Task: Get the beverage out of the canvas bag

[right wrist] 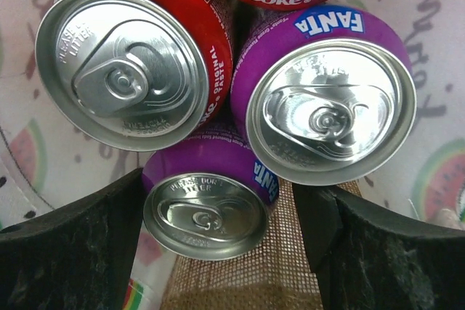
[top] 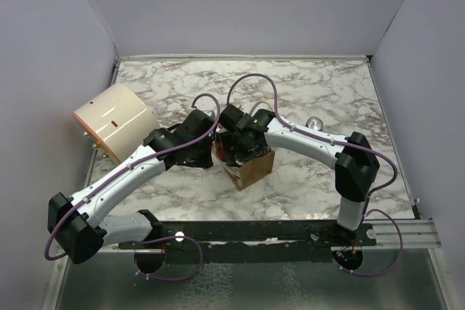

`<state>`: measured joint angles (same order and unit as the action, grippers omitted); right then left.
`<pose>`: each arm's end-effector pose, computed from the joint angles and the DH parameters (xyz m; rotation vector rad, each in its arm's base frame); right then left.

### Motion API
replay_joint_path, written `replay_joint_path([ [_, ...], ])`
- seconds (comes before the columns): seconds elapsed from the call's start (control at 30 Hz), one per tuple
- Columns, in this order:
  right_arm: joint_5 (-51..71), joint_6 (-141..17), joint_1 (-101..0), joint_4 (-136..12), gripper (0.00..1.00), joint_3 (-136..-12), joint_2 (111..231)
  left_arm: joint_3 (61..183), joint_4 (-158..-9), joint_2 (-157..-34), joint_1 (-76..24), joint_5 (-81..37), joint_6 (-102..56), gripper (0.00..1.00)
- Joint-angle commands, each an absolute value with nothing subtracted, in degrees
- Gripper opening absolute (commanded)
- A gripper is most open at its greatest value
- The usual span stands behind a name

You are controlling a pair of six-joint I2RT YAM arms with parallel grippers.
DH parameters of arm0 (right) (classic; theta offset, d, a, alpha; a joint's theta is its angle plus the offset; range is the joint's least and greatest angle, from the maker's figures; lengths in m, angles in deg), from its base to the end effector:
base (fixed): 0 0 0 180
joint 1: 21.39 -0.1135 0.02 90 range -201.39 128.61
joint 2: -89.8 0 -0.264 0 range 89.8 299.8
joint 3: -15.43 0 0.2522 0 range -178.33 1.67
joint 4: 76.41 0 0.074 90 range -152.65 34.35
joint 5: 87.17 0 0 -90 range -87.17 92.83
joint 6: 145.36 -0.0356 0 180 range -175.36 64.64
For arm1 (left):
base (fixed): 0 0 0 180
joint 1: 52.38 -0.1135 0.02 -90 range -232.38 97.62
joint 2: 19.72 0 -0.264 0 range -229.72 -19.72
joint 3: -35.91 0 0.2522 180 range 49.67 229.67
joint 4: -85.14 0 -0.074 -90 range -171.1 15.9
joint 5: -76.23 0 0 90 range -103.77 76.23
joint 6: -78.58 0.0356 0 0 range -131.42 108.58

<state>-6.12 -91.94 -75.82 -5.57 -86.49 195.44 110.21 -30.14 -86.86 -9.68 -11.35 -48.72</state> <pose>0.2208 0.2993 0.2461 -0.4108 2.8101 0.1188 0.1674 -0.1525 0.2957 0.1084 2.6431 -0.4518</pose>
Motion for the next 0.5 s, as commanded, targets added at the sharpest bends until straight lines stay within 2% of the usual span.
replay_joint_path([
  [0.0,-11.92,-92.95,-76.32,-6.77,0.77,-83.77,197.51,109.99,-29.11,-85.04,-10.01,-10.26,-47.33,0.10],
  [0.17,-12.12,-92.39,-76.49,-7.96,0.71,-84.10,198.01,110.22,-29.04,-84.86,-10.03,-10.11,-46.85,0.10],
  [0.33,-12.12,-92.44,-76.83,-6.21,0.47,-85.61,198.18,110.21,-28.98,-84.86,-10.01,-10.08,-46.71,0.10],
  [0.47,-12.67,-92.38,-77.19,-3.38,0.45,-87.54,196.51,109.74,-28.94,-84.18,-10.02,-10.02,-47.19,0.11],
])
